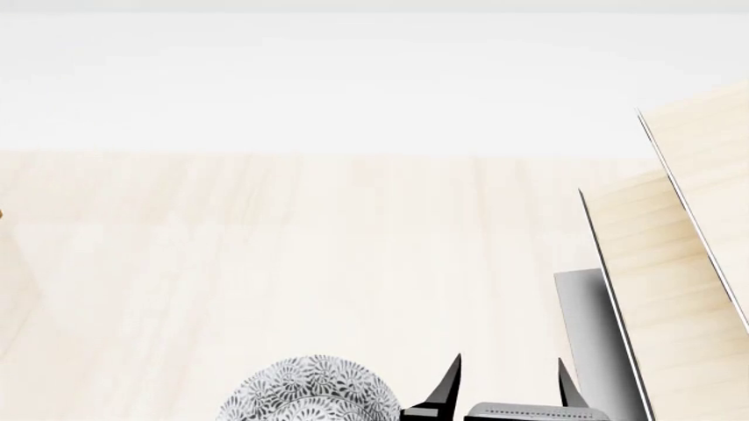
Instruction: Close the top drawer of the cabinet.
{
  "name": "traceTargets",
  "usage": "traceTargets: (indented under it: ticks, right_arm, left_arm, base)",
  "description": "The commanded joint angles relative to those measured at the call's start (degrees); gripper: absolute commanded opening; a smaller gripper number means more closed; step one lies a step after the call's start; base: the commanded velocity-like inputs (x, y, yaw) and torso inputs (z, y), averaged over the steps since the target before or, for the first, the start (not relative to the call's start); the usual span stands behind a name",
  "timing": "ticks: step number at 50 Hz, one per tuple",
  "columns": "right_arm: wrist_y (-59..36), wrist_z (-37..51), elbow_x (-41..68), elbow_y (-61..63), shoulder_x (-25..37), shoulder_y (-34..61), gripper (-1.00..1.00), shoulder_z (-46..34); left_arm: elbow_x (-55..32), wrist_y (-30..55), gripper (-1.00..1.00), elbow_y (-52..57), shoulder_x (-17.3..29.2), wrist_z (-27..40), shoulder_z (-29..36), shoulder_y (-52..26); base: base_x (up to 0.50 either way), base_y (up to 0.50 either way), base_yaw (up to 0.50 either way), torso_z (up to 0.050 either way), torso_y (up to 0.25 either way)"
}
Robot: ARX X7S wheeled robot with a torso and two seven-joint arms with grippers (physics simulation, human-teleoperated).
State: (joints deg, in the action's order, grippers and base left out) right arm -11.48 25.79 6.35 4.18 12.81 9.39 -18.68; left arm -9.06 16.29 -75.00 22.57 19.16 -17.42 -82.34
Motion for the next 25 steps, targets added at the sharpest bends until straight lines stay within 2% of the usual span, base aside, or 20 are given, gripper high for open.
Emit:
traceTargets:
  ticks: [1,16,25]
  right_arm:
    - [-0.1,0.3,0.6,-1.2,0.1,-0.4,1.00,-0.3]
    - [-0.7,0.6,1.0,-0.3,0.6,-0.5,1.00,-0.4]
    - [-0.8,1.7,2.1,-1.6,0.4,1.4,1.00,1.6]
  left_arm:
    - [9.1,-0.5,1.00,0.0,4.9,3.0,5.7,-3.2]
    - [8.4,-0.8,1.00,0.0,8.7,3.6,4.2,-3.2]
    - [8.5,-1.0,1.00,0.1,8.8,3.7,3.8,-3.1]
  base:
    - [0.00,0.00,0.00,0.000,0.000]
    - [0.00,0.00,0.01,0.000,0.000]
    - [0.01,0.01,0.01,0.000,0.000]
